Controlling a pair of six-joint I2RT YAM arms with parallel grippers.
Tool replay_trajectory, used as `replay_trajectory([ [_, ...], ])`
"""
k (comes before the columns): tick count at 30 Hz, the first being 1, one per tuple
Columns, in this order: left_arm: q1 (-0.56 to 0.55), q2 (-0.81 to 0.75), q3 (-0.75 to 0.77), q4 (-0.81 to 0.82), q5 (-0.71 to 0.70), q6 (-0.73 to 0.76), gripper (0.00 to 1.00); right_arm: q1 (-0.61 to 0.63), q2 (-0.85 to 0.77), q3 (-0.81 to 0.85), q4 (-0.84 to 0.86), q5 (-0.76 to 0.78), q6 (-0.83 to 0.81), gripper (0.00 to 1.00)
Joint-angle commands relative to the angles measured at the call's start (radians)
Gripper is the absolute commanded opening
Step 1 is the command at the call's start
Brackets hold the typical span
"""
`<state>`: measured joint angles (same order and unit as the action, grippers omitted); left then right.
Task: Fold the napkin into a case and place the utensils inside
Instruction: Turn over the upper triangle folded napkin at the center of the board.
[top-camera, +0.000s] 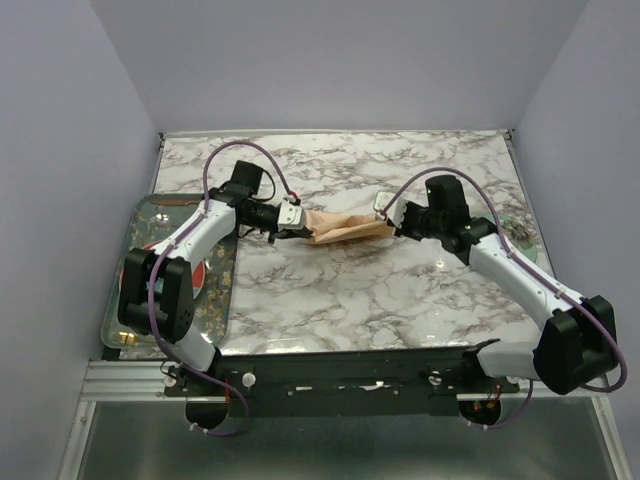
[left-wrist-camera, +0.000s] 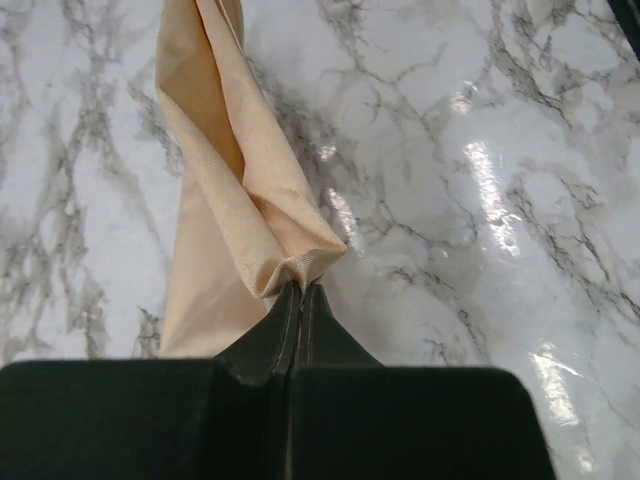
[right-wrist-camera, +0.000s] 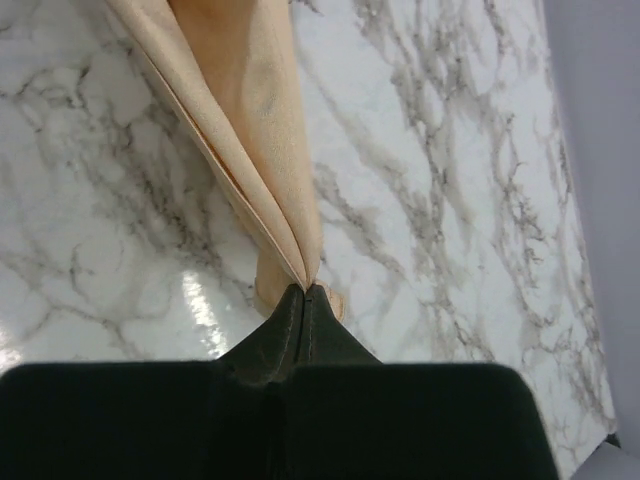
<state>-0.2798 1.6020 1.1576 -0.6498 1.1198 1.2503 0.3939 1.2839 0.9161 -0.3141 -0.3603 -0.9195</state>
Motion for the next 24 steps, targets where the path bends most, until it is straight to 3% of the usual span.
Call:
replay_trajectory([
  [1, 0.021, 0.027, 0.131, 0.179, 0.023, -0.152, 0.00, -0.009, 0.087, 0.162, 0.075, 0.087, 0.024, 0.01],
  [6, 0.048, 0.177, 0.385, 0.211, 0.012, -0.207, 0.00, -0.062, 0.216, 0.341, 0.125, 0.098, -0.010, 0.01],
  [10, 0.057, 0.289, 0.502, 0.359, -0.008, -0.287, 0.00, -0.112, 0.377, 0.545, 0.139, 0.083, -0.031, 0.01],
  [14, 0.060, 0.367, 0.623, 0.404, -0.020, -0.328, 0.00, -0.130, 0.462, 0.687, 0.141, 0.058, -0.065, 0.01],
  [18, 0.068, 0.398, 0.675, 0.444, -0.029, -0.347, 0.00, -0.130, 0.468, 0.695, 0.162, 0.035, -0.079, 0.01],
  [24, 0.068, 0.342, 0.555, 0.334, 0.000, -0.203, 0.00, -0.128, 0.358, 0.448, 0.240, -0.011, -0.120, 0.00],
])
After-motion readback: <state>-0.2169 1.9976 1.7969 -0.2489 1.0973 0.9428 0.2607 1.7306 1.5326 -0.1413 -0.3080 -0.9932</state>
